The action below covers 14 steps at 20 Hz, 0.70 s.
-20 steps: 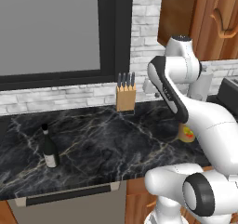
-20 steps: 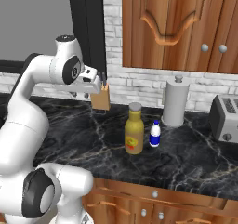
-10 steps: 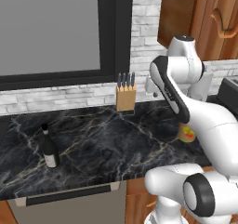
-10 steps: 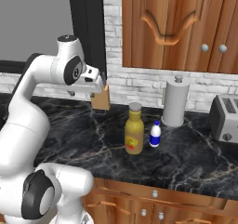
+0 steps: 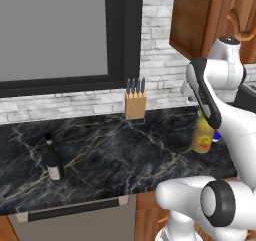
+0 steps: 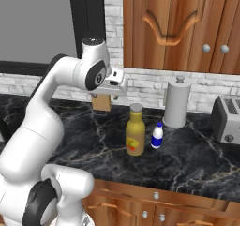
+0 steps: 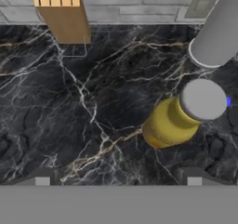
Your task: Place the drinks on the dining counter in a tight cluster.
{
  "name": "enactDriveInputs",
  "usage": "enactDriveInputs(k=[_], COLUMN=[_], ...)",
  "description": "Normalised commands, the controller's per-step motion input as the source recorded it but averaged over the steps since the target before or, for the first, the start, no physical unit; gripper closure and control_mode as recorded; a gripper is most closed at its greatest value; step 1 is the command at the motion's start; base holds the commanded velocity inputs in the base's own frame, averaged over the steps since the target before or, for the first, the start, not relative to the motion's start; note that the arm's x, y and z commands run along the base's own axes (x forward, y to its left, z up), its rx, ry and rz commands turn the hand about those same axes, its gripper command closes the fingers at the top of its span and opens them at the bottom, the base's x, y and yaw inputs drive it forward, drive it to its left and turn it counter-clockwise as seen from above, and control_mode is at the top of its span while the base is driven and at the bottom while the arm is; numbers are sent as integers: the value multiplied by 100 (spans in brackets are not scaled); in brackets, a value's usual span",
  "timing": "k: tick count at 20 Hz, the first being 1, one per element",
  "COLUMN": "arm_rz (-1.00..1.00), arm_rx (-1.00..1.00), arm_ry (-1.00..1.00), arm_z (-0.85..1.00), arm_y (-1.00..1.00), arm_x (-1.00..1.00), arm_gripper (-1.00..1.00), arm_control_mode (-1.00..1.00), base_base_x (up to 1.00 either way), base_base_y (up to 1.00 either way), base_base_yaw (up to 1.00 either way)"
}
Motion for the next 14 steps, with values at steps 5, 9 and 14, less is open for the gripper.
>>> enactDriveInputs(k=[5,9,14], arm_rz=[0,0,0], arm_rx=[0,0,0], arm_ry=[0,0,1], arm_z=[8,2,0], arm_y=[-64,-58,-38], arm_x=[0,0,4], arm_gripper=[-100,-100,-100], arm_control_mode=[-100,-100,-100], base_base_x=[0,0,0], base_base_y=[0,0,0], base_base_yaw=[0,0,0])
